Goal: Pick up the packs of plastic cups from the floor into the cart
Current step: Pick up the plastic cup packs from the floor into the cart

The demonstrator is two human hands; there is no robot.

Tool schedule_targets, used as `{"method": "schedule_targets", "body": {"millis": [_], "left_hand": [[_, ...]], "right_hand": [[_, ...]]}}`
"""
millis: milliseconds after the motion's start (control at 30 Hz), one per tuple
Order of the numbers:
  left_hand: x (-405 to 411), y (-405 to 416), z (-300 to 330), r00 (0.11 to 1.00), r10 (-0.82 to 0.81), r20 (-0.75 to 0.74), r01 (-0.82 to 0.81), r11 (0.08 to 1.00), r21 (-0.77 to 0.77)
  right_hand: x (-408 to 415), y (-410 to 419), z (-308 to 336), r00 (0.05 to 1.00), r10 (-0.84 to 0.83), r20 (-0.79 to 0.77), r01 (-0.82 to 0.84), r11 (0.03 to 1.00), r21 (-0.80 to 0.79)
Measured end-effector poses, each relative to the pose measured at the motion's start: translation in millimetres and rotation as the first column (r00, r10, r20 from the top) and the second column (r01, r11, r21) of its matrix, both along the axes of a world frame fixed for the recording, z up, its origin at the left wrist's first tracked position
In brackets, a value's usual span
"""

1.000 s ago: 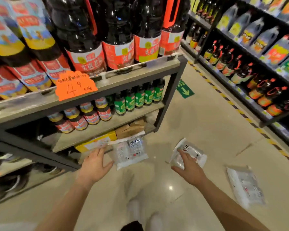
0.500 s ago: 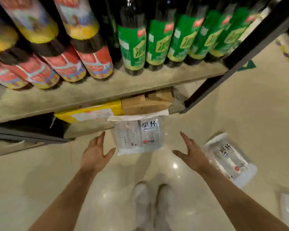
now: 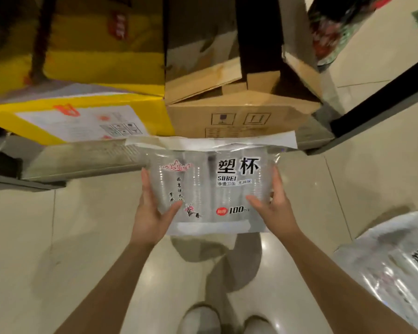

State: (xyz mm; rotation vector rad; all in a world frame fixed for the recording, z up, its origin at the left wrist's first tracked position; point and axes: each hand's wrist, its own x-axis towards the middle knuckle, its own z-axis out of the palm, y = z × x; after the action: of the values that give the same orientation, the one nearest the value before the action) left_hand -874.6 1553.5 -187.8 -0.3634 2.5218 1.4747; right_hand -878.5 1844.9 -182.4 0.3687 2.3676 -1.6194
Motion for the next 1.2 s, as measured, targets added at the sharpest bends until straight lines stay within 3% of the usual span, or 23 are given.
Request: {"method": "schedule_targets", "body": {"millis": [200,400,533,667,800,967,1200], "left_hand": [[35.2,-2.8,92.1,0.995,0.035,0.089,-0.023,0.991,-0.13],[86.9,-17.0,275.5,0.975,0.075,0.208,-0.037,0.983,-0.18],[124.2,-17.7,404.2,0.951,0.218,0.219,-0.188,0.971,-0.15],[162.4,-29.7,488.1,0.898,0.369,0.239,-0.355,0.929,-0.102],[195.8,-57.7,551.1,0.86,0.482,0.166,-0.466,0.875,-0.129],[237.3,-109.0,618.8,0.801,0.596,0.053,-0.589,0.801,-0.105],[305.5,-201.4,670.3,0.657,0.753,-0.034,-0.751,0.651,-0.109]], "right_hand": [[22.2,-9.4,88.7,0.994,0.015,0.111,-0.016,1.0,0.01],[47.6,-22.0,270.1,0.974,0.11,0.199,-0.121,0.992,0.046],[62.3,-38.5,401.3,0.955,0.199,0.218,-0.208,0.978,0.019],[76.4,-59.2,486.7,0.947,0.242,0.212,-0.253,0.967,0.028],[81.7,-94.4,543.3,0.922,0.33,0.204,-0.347,0.936,0.055],[83.0,-168.5,601.3,0.869,0.487,0.081,-0.493,0.867,0.073],[109.4,-300.0,658.2,0.743,0.667,-0.054,-0.662,0.744,0.087]]}}
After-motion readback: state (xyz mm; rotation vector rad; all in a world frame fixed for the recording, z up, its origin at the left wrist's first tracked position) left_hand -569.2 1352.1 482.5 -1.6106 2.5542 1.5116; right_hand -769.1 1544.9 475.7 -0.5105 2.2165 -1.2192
